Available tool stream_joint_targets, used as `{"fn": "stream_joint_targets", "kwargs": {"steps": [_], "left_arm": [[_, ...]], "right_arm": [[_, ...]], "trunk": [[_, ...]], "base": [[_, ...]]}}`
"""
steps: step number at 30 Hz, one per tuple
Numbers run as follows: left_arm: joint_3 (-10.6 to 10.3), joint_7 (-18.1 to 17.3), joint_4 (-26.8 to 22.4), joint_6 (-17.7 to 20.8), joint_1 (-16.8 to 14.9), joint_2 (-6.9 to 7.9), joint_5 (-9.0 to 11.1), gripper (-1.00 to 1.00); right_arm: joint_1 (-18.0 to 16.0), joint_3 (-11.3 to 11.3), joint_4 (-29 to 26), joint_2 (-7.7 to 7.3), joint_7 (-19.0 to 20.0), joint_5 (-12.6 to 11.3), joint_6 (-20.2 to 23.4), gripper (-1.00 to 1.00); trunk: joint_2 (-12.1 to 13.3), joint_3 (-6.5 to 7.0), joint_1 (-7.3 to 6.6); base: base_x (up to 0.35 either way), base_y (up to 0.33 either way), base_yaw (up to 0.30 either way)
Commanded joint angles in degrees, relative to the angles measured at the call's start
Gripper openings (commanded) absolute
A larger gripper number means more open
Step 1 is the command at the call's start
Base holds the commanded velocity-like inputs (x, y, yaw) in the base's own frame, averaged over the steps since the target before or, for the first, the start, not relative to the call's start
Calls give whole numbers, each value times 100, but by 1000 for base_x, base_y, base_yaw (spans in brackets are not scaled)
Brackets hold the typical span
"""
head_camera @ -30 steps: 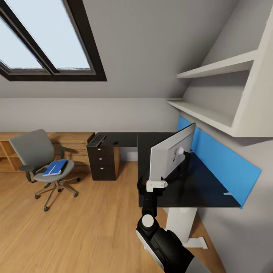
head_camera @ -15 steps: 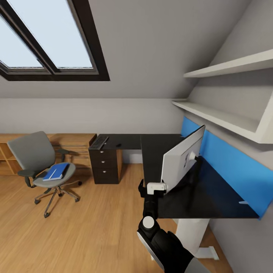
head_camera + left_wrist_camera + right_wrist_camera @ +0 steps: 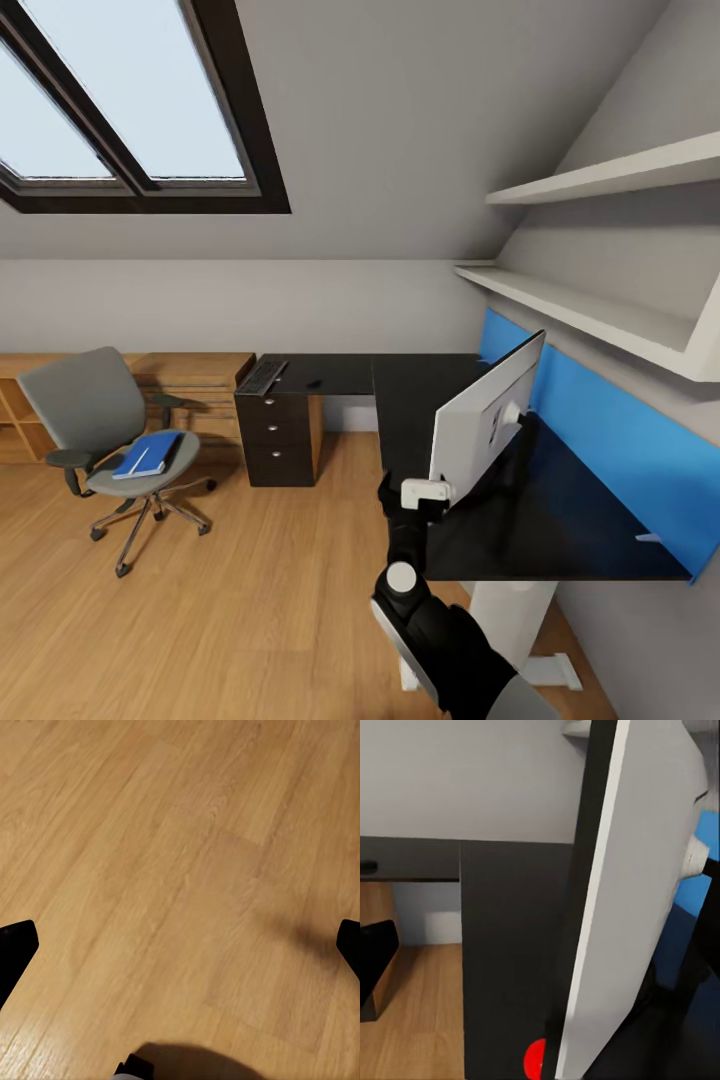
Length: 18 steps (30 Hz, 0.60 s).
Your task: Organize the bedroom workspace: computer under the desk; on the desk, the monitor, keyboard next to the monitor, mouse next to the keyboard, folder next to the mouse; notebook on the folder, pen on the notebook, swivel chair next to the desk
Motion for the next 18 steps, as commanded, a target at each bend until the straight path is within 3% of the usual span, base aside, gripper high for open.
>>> {"fn": "stream_joint_targets", "kwargs": {"steps": [1,6,18], "left_arm": [[9,-40,6,-13,-5,0,38,100],[14,-40,6,-13,-5,7,43,100],[16,-40,6,-13,-5,9,47,100]], "right_arm": [[-9,-36,1,-3,-30,-49,-14,100],[-9,-252,28,-17,-31,-50,-13,100],[-8,-355,39,-34,-47,-50,-13,100]], "trunk": [[-12,-13,3],[-12,-13,3],[-12,-13,3]], "base": [[3,2,0],[2,1,0],[0,0,0]]}}
